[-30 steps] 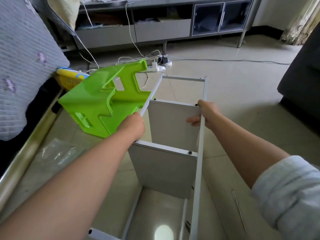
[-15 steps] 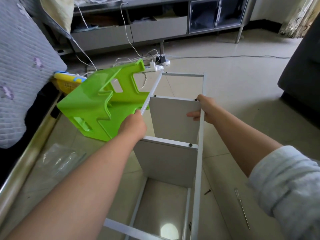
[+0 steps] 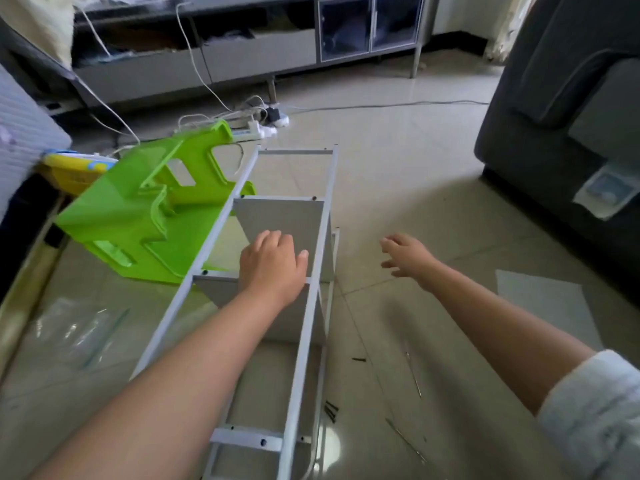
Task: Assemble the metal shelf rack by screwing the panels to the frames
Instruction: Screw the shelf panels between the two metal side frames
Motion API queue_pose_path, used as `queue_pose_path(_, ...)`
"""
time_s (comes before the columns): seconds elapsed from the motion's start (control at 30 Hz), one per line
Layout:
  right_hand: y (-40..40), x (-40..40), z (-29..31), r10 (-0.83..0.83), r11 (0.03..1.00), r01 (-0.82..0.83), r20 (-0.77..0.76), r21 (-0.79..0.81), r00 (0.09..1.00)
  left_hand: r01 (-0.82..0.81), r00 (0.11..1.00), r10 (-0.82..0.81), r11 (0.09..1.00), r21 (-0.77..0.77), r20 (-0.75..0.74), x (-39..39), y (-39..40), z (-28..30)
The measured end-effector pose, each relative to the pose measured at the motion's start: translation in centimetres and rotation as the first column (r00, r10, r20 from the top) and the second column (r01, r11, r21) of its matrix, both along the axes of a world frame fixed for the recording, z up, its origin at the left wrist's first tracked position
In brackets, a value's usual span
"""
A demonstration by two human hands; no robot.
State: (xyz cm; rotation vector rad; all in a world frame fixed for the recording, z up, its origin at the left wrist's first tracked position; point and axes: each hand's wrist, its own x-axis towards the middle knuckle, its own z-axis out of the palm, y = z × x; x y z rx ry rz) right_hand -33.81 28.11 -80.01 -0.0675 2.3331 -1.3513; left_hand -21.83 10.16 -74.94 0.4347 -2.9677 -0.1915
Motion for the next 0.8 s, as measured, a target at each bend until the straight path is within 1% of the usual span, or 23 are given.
queue_pose_path(0.03, 2.3, 0.8, -1.0, 0.023, 0.995, -0.019, -0.038, 0.098, 0.999, 0.048, 0.998, -0.048, 0.999, -0.007, -0.042, -0.1, 1.6, 0.1)
queue_pose_path(0.07, 4.8, 1.6, -2.2, 0.055, 0.976, -0.042, -0.055, 0.214, 0.997, 0.100, 0.994, -0.101, 0.995, -0.018, -0.029, -0.3, 3.4, 0.1)
queue_pose_path(0.13, 10.3, 3.3, -5.1, 0.108, 0.903, -0.084, -0.033, 0.420, 0.994, 0.201, 0.978, -0.200, 0.979, -0.017, 0.050, -0.8, 7.2, -0.4)
queue_pose_path(0.17, 13.2, 4.0, -6.7, 0.090, 0.873, -0.080, 0.002, 0.482, 0.996, 0.235, 0.969, -0.233, 0.972, -0.008, 0.084, -1.2, 9.3, -0.7)
queue_pose_path(0.23, 19.0, 5.5, -9.5, -0.028, 0.827, -0.017, 0.072, 0.563, 0.997, 0.252, 0.953, -0.253, 0.967, 0.029, 0.168, -2.0, 13.2, -2.1)
queue_pose_path(0.3, 24.3, 6.6, -11.3, -0.191, 0.771, 0.081, 0.107, 0.632, 0.976, 0.230, 0.925, -0.248, 0.968, 0.096, 0.288, -2.4, 16.9, -4.2)
queue_pose_path(0.4, 30.6, 7.6, -13.3, -0.407, 0.682, 0.228, 0.102, 0.695, 0.908, 0.236, 0.856, -0.295, 0.954, 0.186, 0.425, -2.7, 21.8, -8.3)
queue_pose_path(0.47, 33.6, 7.7, -14.5, -0.486, 0.635, 0.254, 0.122, 0.729, 0.865, 0.229, 0.804, -0.340, 0.934, 0.275, 0.487, -2.6, 24.8, -11.3)
queue_pose_path(0.53, 35.3, 7.5, -15.7, -0.502, 0.639, 0.257, 0.141, 0.725, 0.853, 0.184, 0.750, -0.391, 0.898, 0.400, 0.533, -2.5, 27.6, -14.4)
queue_pose_path(0.63, 36.0, 6.2, -17.4, -0.474, 0.721, 0.283, 0.152, 0.633, 0.868, 0.088, 0.683, -0.456, 0.826, 0.556, 0.570, -2.3, 30.9, -17.2)
queue_pose_path(0.67, 35.7, 6.1, -17.6, -0.459, 0.725, 0.275, 0.145, 0.632, 0.877, 0.053, 0.674, -0.465, 0.805, 0.591, 0.574, -2.2, 31.6, -17.8)
queue_pose_path(0.73, 35.4, 6.3, -18.1, -0.437, 0.699, 0.256, 0.115, 0.668, 0.892, -0.012, 0.671, -0.465, 0.773, 0.635, 0.578, -2.1, 32.6, -18.6)
queue_pose_path(0.8, 35.2, 7.1, -18.9, -0.415, 0.667, 0.247, 0.075, 0.703, 0.907, -0.057, 0.679, -0.446, 0.760, 0.647, 0.583, -2.1, 33.1, -19.5)
